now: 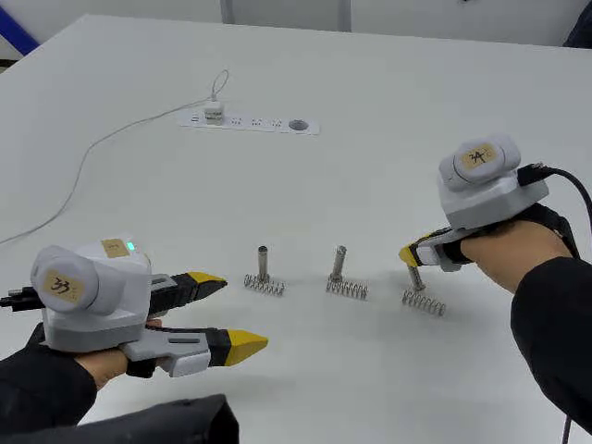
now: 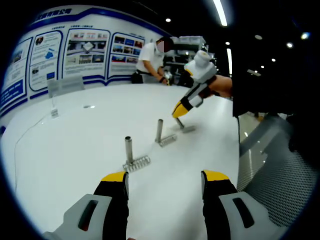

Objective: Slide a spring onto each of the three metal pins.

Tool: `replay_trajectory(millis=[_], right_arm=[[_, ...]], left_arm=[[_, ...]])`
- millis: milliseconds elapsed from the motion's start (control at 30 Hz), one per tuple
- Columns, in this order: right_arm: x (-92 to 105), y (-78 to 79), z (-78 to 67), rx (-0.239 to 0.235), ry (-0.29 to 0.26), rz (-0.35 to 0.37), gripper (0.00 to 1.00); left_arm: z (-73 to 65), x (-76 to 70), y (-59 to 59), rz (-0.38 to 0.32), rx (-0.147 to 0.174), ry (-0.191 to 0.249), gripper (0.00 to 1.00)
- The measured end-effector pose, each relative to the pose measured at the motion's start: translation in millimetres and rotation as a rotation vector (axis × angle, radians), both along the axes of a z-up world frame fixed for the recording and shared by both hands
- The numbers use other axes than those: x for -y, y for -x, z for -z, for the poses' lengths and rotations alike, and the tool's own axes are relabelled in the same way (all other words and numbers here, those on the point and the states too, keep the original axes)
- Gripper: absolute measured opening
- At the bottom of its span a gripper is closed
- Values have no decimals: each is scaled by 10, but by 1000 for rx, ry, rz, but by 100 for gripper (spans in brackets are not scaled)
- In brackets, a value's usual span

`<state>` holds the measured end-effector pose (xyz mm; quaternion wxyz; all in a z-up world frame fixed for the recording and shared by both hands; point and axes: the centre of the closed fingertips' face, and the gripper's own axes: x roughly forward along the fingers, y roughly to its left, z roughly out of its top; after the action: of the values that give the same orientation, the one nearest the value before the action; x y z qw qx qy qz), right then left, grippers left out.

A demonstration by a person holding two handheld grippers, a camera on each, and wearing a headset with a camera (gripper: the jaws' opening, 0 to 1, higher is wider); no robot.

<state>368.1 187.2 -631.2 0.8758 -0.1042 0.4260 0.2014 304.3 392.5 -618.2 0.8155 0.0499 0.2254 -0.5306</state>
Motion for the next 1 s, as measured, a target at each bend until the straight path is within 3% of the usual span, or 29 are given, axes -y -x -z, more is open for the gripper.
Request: replay_trajectory(millis=[1000], right_arm=[[20, 94, -91, 76, -40, -1, 9]], left_arm=[[-26, 14, 14, 4, 8, -5, 60]])
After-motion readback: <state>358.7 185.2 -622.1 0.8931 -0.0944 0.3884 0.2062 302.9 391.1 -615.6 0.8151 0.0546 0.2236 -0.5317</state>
